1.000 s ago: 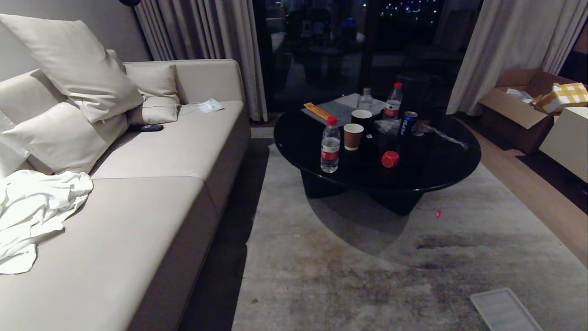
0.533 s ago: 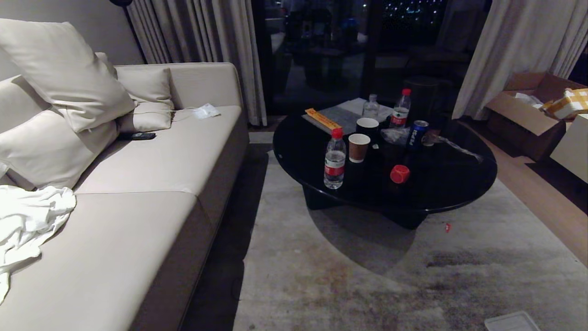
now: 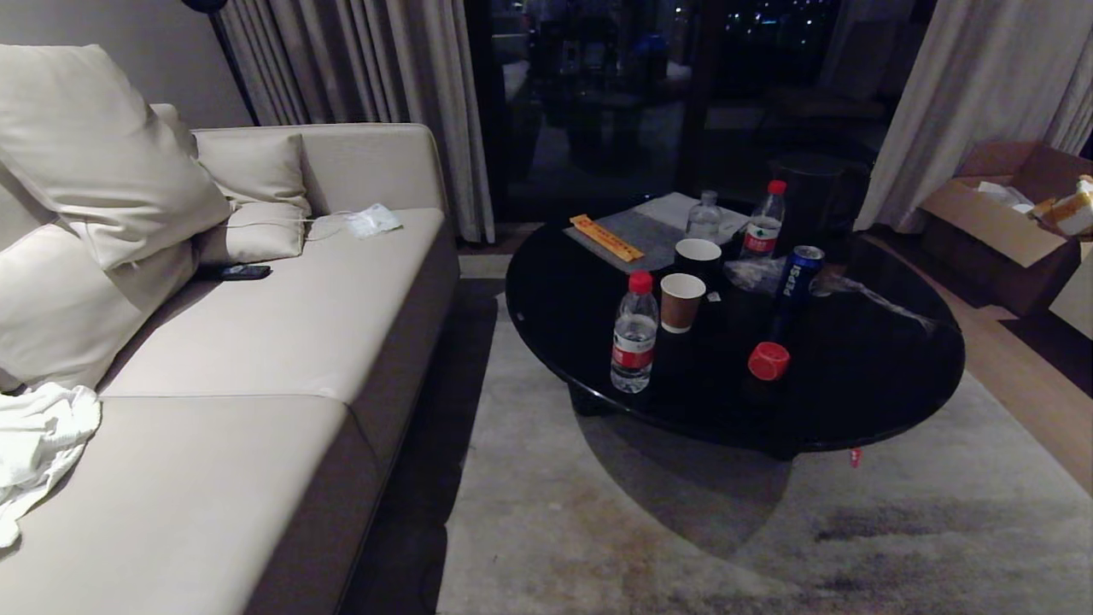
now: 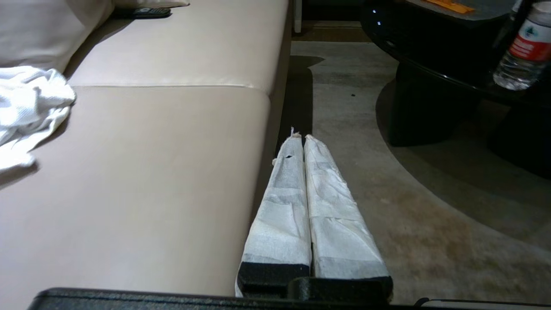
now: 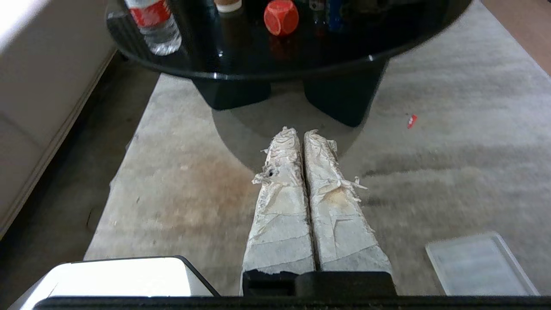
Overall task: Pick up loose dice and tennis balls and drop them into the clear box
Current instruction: Pick up toys out of the box
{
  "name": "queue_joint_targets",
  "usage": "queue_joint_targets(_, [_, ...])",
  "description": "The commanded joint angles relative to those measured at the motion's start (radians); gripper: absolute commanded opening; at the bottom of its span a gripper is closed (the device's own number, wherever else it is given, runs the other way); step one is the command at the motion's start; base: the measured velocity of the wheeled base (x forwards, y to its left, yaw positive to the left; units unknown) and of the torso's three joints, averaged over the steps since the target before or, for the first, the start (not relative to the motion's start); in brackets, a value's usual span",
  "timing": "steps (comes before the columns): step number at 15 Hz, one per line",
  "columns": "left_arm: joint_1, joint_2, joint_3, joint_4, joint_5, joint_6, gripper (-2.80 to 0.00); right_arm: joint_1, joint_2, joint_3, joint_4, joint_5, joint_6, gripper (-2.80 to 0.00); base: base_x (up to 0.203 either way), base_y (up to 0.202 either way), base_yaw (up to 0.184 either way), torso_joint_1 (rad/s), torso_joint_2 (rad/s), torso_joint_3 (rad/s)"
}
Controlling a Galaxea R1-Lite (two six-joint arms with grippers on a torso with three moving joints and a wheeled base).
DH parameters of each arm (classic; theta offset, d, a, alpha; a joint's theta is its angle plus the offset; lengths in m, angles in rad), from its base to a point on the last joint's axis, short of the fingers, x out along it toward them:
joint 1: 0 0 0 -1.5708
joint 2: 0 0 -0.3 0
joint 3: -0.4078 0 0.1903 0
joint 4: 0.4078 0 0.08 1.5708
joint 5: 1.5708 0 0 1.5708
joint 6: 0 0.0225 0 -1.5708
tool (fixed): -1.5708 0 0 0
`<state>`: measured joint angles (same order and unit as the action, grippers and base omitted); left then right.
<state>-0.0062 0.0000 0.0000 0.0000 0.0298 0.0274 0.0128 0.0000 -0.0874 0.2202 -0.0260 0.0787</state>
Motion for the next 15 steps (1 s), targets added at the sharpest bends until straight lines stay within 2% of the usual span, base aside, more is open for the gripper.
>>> queue_joint_targets(1, [0.000,0.002,0.002,0.000,0.001,0.000,-2.80,0.000,0.002,0.000,0.001,0.000,0.001,-2.80,0.181,0.000,0.000,-0.002,-0.01,0.002])
queue_joint_targets(15, [0.000,0.002,0.002,0.000,0.001,-0.001,-2.80,0.000,0.002,0.000,0.001,0.000,0.001,-2.80,0.181,0.000,-0.001,0.001,0.00,0.002])
